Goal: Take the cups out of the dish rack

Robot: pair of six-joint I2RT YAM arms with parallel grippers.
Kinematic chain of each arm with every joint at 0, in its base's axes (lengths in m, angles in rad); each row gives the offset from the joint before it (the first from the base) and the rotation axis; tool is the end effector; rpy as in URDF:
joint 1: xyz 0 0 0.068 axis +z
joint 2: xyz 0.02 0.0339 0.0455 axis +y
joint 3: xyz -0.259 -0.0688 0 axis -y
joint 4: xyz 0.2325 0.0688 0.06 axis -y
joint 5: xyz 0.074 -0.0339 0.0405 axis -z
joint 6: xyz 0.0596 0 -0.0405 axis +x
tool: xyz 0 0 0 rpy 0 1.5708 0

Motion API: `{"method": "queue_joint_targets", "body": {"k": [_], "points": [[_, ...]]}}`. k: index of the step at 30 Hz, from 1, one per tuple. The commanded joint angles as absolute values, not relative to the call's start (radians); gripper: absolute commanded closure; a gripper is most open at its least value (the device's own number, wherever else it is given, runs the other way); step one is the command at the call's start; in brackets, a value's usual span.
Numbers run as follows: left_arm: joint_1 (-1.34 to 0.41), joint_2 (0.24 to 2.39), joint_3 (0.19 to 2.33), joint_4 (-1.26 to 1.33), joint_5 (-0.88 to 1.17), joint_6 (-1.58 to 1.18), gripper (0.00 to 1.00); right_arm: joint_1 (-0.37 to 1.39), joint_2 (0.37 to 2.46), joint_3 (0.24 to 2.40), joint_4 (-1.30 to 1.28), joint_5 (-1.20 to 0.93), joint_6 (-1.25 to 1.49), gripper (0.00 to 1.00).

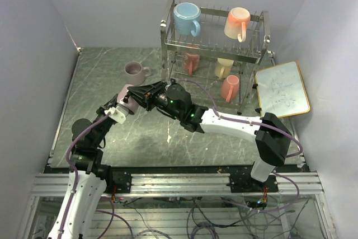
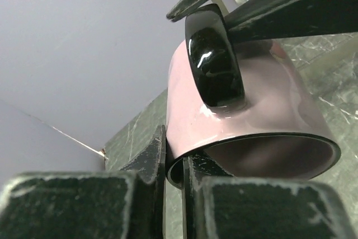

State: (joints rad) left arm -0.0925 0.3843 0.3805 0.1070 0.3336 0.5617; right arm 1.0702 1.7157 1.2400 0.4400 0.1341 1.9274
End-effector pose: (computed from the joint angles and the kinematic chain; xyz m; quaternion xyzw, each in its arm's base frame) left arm 0.1398 -0.0326 0.2831 0.3289 0.5858 0.0621 0.7381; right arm 0.2107 0.3686 0.3119 0.3407 0.6337 0.6876 0.0979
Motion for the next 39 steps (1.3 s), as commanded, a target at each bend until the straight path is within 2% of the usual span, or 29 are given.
{"method": "queue_joint_targets", "body": {"k": [1, 6, 11, 20, 28, 39], "points": [[-0.092, 0.394, 0.462, 0.095, 0.284, 0.579, 0.93, 1.047, 1.659, 1.190, 0.471, 0.017, 1.822, 0.77], [-0.092, 0.545, 0.573, -0.098, 0.225, 0.594, 0.93, 0.989, 1.595, 1.170, 0.274, 0.021, 1.599, 0.46], [-0.083, 0.812, 0.770, -0.282, 0.118, 0.560, 0.93, 0.932, 1.502, 1.098, 0.137, 0.102, 1.401, 0.29], [0.067, 1.261, 1.138, -0.535, 0.108, 0.466, 0.93, 0.920, 1.336, 1.084, -0.201, 0.440, 1.005, 0.24], [0.095, 1.709, 1.534, -0.788, -0.025, 0.430, 0.93, 0.908, 1.212, 1.082, -0.406, 0.709, 0.765, 0.21], [0.108, 2.114, 1.944, -0.923, -0.073, 0.388, 0.93, 0.775, 1.145, 1.065, -0.432, 0.743, 0.588, 0.22]]}}
